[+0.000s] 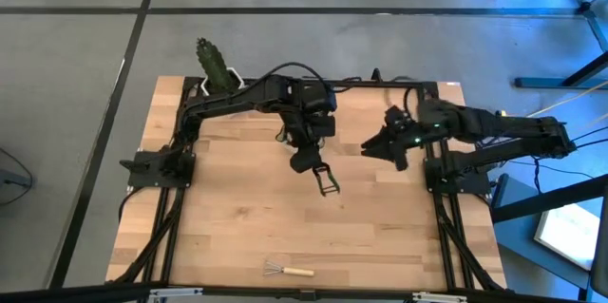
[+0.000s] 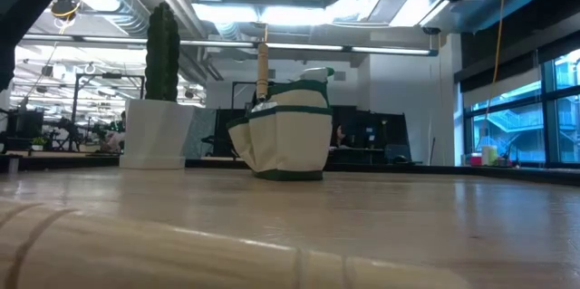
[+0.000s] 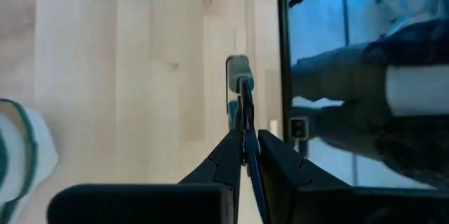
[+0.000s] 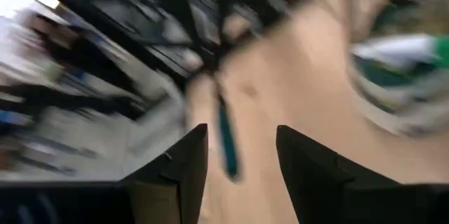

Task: Pick & Place Garden tools in Gardening bag
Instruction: Put the fruit pruner into the gardening bag

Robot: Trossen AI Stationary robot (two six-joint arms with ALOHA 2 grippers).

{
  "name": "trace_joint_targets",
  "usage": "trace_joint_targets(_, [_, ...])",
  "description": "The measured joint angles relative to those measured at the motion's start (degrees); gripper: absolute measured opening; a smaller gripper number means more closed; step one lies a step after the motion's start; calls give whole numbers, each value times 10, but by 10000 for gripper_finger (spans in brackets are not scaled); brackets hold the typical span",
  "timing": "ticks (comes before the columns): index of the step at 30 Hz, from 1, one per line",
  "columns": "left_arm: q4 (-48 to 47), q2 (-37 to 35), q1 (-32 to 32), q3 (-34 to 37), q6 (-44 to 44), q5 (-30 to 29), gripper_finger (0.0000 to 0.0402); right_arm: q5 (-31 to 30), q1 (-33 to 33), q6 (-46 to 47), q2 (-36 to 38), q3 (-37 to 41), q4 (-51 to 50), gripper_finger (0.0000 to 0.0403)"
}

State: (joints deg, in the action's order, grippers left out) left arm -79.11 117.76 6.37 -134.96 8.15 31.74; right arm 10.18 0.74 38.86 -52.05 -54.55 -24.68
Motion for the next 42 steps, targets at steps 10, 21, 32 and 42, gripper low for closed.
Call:
trace_joint_targets(10, [-6, 7, -4, 0, -109, 1, 25, 59, 26, -27, -80, -14, 42, 172])
trace_joint_targets(21, [25, 7, 7, 0, -139, 32, 25, 16, 73, -46, -136, -14, 118, 172])
trace_joint_targets(32, [31, 14, 15, -1, -140, 34, 25, -47, 81, -46, -147, -14, 131, 172])
trace_joint_targets(42, [49, 28, 8, 0, -119, 13, 25, -87, 80, -31, -164, -15, 109, 172])
